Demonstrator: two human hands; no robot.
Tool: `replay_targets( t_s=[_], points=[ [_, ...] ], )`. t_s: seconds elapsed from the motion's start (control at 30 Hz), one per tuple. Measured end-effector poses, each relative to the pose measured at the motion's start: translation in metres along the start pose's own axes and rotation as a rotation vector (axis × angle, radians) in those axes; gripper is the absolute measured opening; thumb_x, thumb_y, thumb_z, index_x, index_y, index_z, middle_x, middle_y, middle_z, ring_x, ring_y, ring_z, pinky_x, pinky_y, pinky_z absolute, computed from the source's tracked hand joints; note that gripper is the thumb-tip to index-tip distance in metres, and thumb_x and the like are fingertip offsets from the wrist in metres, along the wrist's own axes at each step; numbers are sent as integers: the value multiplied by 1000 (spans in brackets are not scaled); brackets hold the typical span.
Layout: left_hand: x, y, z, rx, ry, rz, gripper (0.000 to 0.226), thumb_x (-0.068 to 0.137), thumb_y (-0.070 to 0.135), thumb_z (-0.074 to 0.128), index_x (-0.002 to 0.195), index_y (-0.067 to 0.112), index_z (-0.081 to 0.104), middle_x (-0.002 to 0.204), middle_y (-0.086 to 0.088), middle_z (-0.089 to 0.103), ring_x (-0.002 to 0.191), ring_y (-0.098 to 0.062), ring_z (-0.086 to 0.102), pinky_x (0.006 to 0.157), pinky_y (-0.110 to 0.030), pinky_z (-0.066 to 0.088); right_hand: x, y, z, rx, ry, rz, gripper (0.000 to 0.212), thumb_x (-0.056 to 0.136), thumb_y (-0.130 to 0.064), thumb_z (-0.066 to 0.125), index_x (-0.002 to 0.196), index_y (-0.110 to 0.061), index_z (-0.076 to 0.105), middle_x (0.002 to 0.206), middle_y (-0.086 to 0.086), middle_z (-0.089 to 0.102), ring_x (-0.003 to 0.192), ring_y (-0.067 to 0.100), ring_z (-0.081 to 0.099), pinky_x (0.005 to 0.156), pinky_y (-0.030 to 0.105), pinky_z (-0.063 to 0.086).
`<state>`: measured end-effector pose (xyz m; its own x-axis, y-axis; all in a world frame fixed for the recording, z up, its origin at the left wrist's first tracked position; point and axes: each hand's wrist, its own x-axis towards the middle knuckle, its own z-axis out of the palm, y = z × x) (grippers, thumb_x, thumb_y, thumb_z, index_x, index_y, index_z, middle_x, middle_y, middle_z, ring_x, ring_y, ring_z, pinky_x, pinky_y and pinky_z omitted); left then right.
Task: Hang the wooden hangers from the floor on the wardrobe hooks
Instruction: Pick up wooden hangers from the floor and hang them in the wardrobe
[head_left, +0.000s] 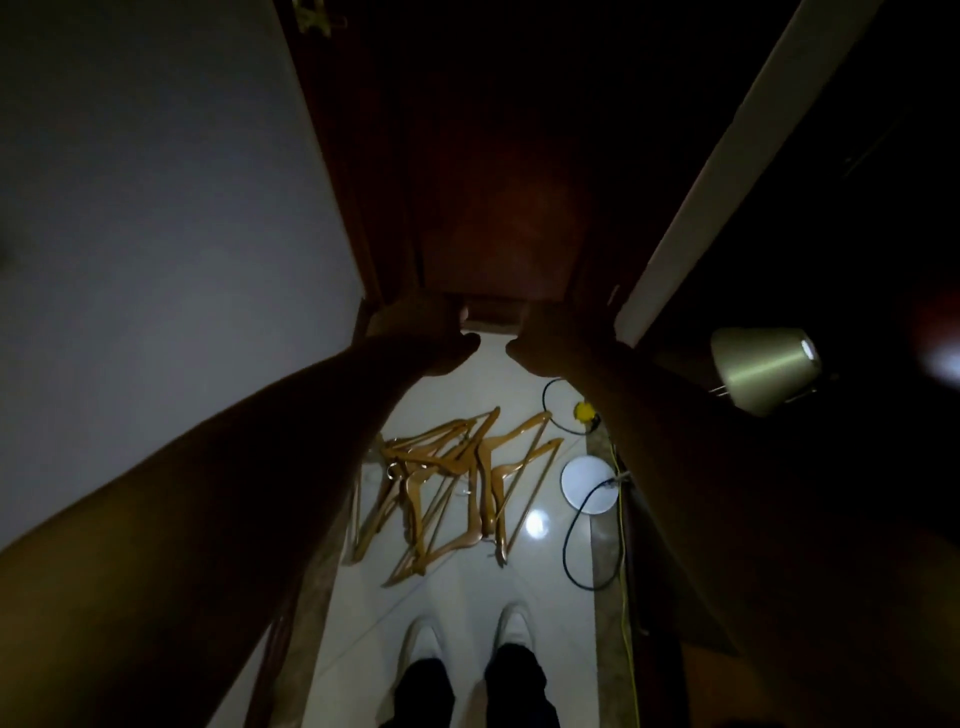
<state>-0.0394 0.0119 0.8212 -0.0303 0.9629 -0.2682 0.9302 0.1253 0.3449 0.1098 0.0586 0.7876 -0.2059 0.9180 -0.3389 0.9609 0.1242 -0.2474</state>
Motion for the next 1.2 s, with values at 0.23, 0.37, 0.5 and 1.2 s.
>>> replay_targets(
  t_s=[0.23, 0.37, 0.5, 1.2],
  points=[
    [35, -19, 51, 33, -74, -57, 50, 98, 41, 54, 140, 15, 49, 139, -9, 56, 128, -24, 53, 106, -38, 41, 28, 21, 46, -75, -119, -46, 24, 86, -29, 55, 69, -18, 42, 77, 3, 55, 84, 27, 63, 77, 38, 54],
    [57, -28, 84, 5, -126, -59, 46, 97, 38, 55, 135, 15, 52, 125, -8, 65, 116, -23, 59, 95, -35, 46, 48, 36, 75, -38, -175, -43, 20, 87, -25, 57, 69, -17, 55, 73, 2, 63, 72, 21, 65, 62, 29, 49],
    [81, -39, 126, -2, -206, -108, 39, 97, 28, 57, 133, 14, 51, 119, -7, 64, 105, -21, 60, 81, -29, 43, 66, 48, 115, -45, -225, -44, 24, 93, -34, 58, 75, -18, 59, 71, -2, 62, 61, 13, 60, 47, 22, 38],
    [159, -152, 412, 78, -445, -177, 35, 96, 37, 58, 125, 18, 60, 122, -5, 63, 111, -24, 59, 74, -30, 41, 156, 153, 414, 78, -560, 210, 12, 94, -25, 62, 87, -16, 60, 74, 1, 58, 63, 13, 56, 51, 24, 40]
  ],
)
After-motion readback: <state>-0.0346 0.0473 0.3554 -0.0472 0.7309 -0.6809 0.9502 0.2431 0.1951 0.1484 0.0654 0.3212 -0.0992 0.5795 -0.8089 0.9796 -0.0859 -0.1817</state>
